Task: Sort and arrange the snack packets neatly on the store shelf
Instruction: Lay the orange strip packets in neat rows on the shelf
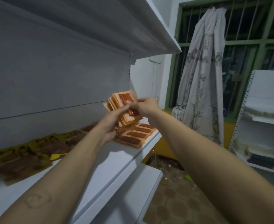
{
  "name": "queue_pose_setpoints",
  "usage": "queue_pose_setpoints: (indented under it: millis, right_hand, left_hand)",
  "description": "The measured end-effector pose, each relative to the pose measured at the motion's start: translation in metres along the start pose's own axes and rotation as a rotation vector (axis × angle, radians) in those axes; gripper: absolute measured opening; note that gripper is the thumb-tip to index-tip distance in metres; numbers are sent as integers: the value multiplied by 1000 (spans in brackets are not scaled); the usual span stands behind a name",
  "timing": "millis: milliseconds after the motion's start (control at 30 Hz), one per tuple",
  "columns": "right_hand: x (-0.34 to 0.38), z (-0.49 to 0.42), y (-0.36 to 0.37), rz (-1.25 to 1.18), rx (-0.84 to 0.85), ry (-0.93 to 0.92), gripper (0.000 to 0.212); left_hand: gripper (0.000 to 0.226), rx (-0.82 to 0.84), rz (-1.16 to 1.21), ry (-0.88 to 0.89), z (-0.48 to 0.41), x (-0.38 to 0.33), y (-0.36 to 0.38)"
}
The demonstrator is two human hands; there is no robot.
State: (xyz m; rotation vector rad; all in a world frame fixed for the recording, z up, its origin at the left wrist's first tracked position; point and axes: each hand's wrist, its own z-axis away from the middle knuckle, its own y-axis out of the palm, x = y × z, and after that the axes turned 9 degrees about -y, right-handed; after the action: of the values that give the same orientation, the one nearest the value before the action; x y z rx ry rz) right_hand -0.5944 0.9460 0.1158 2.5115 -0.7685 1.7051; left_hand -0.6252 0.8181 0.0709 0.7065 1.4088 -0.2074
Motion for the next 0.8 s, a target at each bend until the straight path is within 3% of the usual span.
queue_pose_setpoints:
  millis: [167,333,600,800]
  right_hand:
    - [14,-49,19,38,22,-99,38]
    - [9,-84,40,33,85,-165,37]
    - [-33,-141,38,173,304,-220,43]
    - [-71,-198,25,122,536,-271,29]
  left_hand:
    - [21,-48,116,60,-18,-20,-20]
    - [26,-260,20,29,-36,-36,-40]
    - [26,-450,-27,27,-76,-30,-55]
    - [26,-574,-13,99,-120,-15,-46]
